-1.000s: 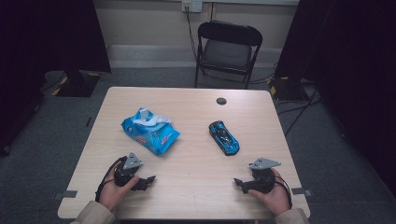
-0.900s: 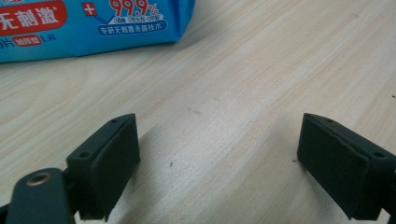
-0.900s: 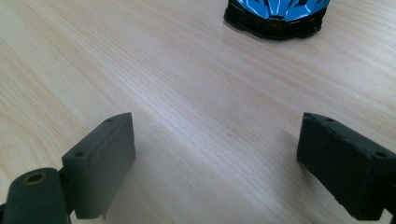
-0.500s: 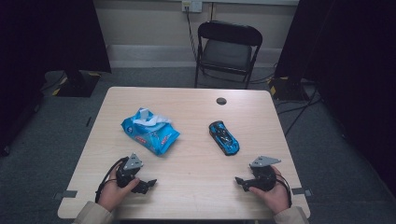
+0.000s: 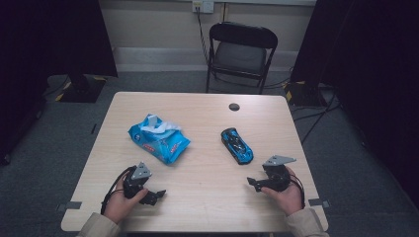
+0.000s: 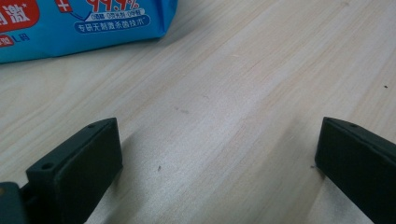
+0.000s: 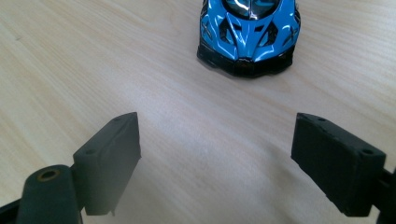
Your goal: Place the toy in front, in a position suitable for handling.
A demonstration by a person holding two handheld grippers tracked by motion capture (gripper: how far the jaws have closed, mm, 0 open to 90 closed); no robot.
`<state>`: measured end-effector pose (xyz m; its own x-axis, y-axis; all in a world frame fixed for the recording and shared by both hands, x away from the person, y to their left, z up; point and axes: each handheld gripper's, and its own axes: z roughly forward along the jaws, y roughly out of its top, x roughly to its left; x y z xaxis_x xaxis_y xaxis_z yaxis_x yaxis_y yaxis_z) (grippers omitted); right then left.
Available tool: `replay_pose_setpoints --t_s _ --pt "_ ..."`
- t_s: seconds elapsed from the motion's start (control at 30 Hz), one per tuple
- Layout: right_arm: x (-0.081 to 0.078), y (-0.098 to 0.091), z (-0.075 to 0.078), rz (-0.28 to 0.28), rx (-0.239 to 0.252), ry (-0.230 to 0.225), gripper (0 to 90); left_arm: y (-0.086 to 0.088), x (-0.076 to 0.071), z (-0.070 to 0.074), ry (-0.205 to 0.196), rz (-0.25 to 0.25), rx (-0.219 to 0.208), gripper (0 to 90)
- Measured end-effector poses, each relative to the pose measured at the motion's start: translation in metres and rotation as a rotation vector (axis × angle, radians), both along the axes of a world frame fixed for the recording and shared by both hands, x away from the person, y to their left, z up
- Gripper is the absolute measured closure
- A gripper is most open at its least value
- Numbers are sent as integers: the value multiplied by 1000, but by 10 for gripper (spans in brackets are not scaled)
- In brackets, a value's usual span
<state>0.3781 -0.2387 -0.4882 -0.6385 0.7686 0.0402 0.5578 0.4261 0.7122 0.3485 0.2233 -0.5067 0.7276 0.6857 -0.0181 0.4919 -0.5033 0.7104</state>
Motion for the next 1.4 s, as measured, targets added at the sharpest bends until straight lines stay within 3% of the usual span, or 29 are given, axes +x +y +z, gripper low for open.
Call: replay_pose_setpoints --t_s 0.5,1.4 --pt "27 8 4 -45 23 6 143 0 0 0 0 -2 2 0" --pt "63 28 13 -55 11 -11 142 0 0 0 6 -5 5 0"
